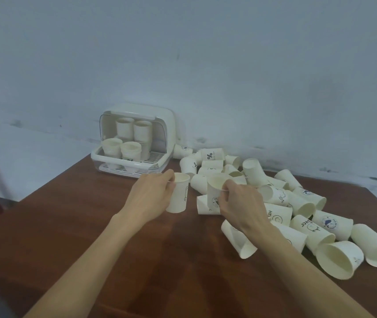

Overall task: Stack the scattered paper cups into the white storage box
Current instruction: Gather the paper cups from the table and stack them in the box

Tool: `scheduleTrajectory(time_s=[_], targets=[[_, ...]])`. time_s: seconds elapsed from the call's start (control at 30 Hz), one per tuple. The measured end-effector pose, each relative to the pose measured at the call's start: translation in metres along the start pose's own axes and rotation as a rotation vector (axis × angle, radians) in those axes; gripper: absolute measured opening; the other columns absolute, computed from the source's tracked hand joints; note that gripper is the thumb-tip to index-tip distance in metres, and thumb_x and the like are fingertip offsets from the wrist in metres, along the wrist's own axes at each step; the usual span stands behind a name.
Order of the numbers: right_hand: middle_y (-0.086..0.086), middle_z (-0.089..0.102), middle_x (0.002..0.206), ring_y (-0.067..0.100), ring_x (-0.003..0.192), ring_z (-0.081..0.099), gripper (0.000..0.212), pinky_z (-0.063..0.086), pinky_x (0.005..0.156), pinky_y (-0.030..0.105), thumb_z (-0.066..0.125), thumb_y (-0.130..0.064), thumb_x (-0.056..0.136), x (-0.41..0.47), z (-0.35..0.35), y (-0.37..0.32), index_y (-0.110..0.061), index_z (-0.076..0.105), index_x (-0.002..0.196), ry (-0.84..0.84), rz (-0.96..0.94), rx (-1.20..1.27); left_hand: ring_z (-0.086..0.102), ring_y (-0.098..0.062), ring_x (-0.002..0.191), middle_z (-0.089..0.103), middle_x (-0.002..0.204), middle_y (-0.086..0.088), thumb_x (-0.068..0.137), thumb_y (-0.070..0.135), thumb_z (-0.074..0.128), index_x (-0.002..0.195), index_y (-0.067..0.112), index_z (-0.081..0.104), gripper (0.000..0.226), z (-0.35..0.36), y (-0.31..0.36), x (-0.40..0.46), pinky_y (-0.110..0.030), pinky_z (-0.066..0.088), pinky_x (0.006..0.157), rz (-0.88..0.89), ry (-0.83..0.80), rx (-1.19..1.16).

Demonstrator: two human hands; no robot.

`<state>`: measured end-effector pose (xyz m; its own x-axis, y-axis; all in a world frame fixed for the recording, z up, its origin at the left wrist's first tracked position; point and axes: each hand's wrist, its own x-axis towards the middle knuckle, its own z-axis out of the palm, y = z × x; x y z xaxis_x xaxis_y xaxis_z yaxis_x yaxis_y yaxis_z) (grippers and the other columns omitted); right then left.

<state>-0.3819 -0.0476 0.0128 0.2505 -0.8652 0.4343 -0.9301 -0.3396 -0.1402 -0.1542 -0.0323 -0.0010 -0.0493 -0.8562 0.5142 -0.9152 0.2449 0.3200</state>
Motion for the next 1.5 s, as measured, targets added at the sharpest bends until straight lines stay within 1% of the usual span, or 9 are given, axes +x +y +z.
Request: scheduleTrajectory(time_s=[0.1, 0.23, 0.47, 0.67, 0.83, 1.13, 1.27, 1.37, 1.5], targets=[[0.005, 0.061, 0.071, 0.025, 0.066, 0.053, 0.018, 0.037, 0.055, 0.035, 0.044, -0.026, 0.09, 0.007, 0.007, -0.014, -0.012, 0.055, 0.086, -0.004, 0.006, 0.002, 0.053, -0.03, 0.08, 0.064, 0.083, 0.0, 0.096, 0.032, 0.043, 0.089, 0.024, 0.048, 0.012, -0.003, -0.02, 0.005, -0.038, 0.04, 0.064, -0.006, -0.012, -0.009], [0.006, 0.063, 0.076, 0.026, 0.071, 0.056, 0.019, 0.041, 0.058, 0.036, 0.044, -0.026, 0.09, 0.017, 0.014, -0.033, -0.011, 0.056, 0.089, -0.007, 0.017, -0.005, 0.053, -0.028, 0.081, 0.064, 0.084, 0.002, 0.097, 0.029, 0.043, 0.09, 0.022, 0.05, 0.012, -0.011, -0.038, 0.009, -0.034, 0.03, 0.064, 0.009, -0.002, -0.025], [0.008, 0.062, 0.075, 0.028, 0.068, 0.047, 0.018, 0.033, 0.059, 0.035, 0.044, -0.026, 0.09, 0.035, 0.029, -0.071, -0.011, 0.055, 0.089, -0.007, 0.043, -0.014, 0.052, -0.029, 0.076, 0.063, 0.077, 0.003, 0.097, 0.029, 0.043, 0.088, 0.022, 0.048, 0.013, -0.022, -0.077, 0.015, -0.035, 0.031, 0.061, 0.026, -0.013, -0.022], [0.007, 0.063, 0.079, 0.027, 0.068, 0.046, 0.016, 0.037, 0.066, 0.037, 0.043, -0.026, 0.091, 0.044, 0.036, -0.102, -0.014, 0.054, 0.091, -0.009, 0.067, -0.002, 0.055, -0.026, 0.078, 0.064, 0.081, 0.001, 0.098, 0.028, 0.043, 0.088, 0.019, 0.05, 0.014, -0.039, -0.104, 0.017, -0.034, 0.029, 0.063, 0.041, -0.033, -0.007], [0.007, 0.065, 0.082, 0.026, 0.07, 0.048, 0.018, 0.031, 0.06, 0.034, 0.043, -0.026, 0.091, 0.053, 0.041, -0.131, -0.013, 0.056, 0.094, 0.0, 0.062, -0.006, 0.056, -0.025, 0.078, 0.065, 0.082, 0.0, 0.098, 0.026, 0.043, 0.089, 0.018, 0.051, 0.014, -0.059, -0.126, 0.016, -0.033, 0.028, 0.063, 0.061, -0.031, 0.022], [0.009, 0.064, 0.083, 0.032, 0.078, 0.058, 0.019, 0.038, 0.063, 0.035, 0.042, -0.026, 0.09, 0.063, 0.044, -0.183, -0.013, 0.055, 0.094, -0.005, 0.056, 0.031, 0.054, -0.026, 0.072, 0.065, 0.085, 0.001, 0.096, 0.034, 0.042, 0.088, 0.028, 0.046, 0.011, -0.085, -0.175, 0.009, -0.041, 0.05, 0.063, 0.038, -0.039, 0.05], [0.007, 0.058, 0.08, 0.028, 0.076, 0.053, 0.02, 0.041, 0.065, 0.037, 0.042, -0.026, 0.091, 0.066, 0.042, -0.2, -0.012, 0.057, 0.095, -0.007, 0.029, 0.046, 0.054, -0.028, 0.071, 0.065, 0.083, 0.001, 0.096, 0.031, 0.04, 0.087, 0.025, 0.046, 0.013, -0.092, -0.189, 0.007, -0.039, 0.046, 0.069, 0.029, -0.007, 0.057], [0.008, 0.057, 0.079, 0.029, 0.075, 0.048, 0.02, 0.037, 0.063, 0.036, 0.042, -0.024, 0.093, 0.074, 0.043, -0.208, -0.011, 0.056, 0.096, 0.0, -0.008, 0.055, 0.053, -0.029, 0.073, 0.064, 0.08, 0.0, 0.097, 0.029, 0.041, 0.088, 0.022, 0.048, 0.014, -0.095, -0.194, 0.005, -0.036, 0.037, 0.065, -0.026, 0.037, 0.074], [0.011, 0.063, 0.085, 0.034, 0.082, 0.056, 0.019, 0.033, 0.06, 0.034, 0.041, -0.023, 0.094, 0.098, 0.052, -0.211, -0.01, 0.055, 0.096, 0.022, -0.054, 0.049, 0.055, -0.03, 0.074, 0.066, 0.081, -0.003, 0.096, 0.024, 0.046, 0.088, 0.017, 0.052, 0.012, -0.092, -0.197, 0.003, -0.036, 0.035, 0.063, -0.093, 0.103, 0.048]])
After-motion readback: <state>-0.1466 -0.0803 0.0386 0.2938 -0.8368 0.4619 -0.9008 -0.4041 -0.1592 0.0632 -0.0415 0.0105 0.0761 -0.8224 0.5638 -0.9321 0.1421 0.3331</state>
